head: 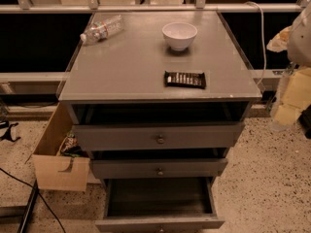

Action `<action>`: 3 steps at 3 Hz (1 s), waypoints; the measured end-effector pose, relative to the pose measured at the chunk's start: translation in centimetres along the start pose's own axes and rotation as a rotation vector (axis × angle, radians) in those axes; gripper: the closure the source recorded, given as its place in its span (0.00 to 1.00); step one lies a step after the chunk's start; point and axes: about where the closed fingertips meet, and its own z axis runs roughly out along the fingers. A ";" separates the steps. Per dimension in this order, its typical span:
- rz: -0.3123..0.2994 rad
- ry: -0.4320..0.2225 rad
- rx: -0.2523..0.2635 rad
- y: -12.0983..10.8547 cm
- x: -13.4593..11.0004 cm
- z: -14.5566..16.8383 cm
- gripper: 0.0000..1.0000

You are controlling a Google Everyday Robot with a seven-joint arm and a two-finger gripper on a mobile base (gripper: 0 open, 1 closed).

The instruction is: Close bottom drawer

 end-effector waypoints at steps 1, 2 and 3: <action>0.000 0.000 0.000 0.0 0.0 0.0 0.00; 0.038 -0.030 0.004 0.9 0.5 2.1 0.00; 0.109 -0.079 0.006 2.8 1.2 5.8 0.00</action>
Offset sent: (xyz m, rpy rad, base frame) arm -0.0104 -0.0007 -0.0801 0.1255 -0.0050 -0.0977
